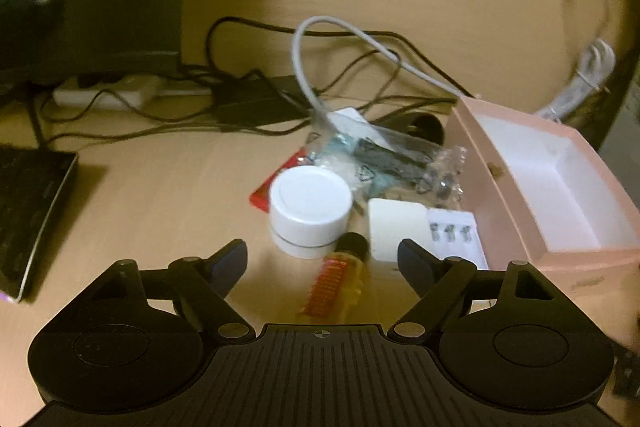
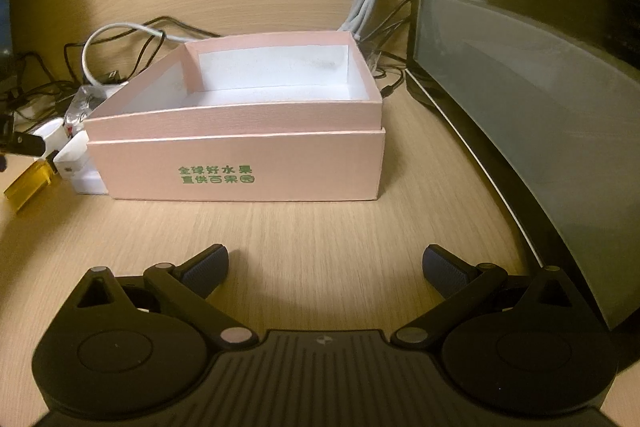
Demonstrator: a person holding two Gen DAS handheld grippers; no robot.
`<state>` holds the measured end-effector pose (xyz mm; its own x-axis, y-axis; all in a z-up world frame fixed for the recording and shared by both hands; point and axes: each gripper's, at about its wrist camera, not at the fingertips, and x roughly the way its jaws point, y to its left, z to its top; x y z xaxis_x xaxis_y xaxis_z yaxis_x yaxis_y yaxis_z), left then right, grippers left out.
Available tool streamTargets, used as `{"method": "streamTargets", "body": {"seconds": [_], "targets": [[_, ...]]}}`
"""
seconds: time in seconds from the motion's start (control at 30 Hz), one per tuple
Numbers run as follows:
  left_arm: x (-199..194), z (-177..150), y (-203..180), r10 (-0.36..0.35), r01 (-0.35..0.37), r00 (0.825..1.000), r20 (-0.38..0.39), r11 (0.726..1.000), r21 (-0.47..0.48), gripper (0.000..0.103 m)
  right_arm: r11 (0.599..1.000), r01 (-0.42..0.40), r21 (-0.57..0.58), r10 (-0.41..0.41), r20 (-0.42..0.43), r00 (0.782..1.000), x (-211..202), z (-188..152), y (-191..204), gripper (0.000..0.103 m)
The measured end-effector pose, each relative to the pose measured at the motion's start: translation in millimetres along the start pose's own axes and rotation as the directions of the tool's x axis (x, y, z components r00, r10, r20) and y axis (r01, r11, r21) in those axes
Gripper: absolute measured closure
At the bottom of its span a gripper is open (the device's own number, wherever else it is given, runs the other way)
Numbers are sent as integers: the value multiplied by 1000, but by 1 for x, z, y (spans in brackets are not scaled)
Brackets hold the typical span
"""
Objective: Organize rigid objects
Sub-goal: 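Grasp the yellow oil bottle with the left tool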
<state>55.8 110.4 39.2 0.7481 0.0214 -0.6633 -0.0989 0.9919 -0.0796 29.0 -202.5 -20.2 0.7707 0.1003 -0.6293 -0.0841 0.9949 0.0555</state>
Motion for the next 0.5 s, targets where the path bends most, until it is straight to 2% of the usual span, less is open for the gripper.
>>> {"method": "streamTargets", "body": {"seconds": [0.17,0.3,0.37,0.43,0.5], "targets": [[14,-6,-14,-9,15,998,-64,996,93,23,1000,-12,-5,11,-75,997,7,11,-4,0],[24,-7,-16,17,-7,997,-80,992,125,27,999,27,24,-25,-85,996,8,10,0,0],[28,-9,-14,20,-9,996,-83,991,130,37,999,39,35,-36,-80,996,7,8,1,0],[25,-10,-12,9,0,998,-58,990,144,64,999,40,34,-37,-82,996,7,8,1,0],[23,-11,-13,8,0,999,-47,985,170,68,999,31,23,-28,-89,996,7,9,0,0]]}}
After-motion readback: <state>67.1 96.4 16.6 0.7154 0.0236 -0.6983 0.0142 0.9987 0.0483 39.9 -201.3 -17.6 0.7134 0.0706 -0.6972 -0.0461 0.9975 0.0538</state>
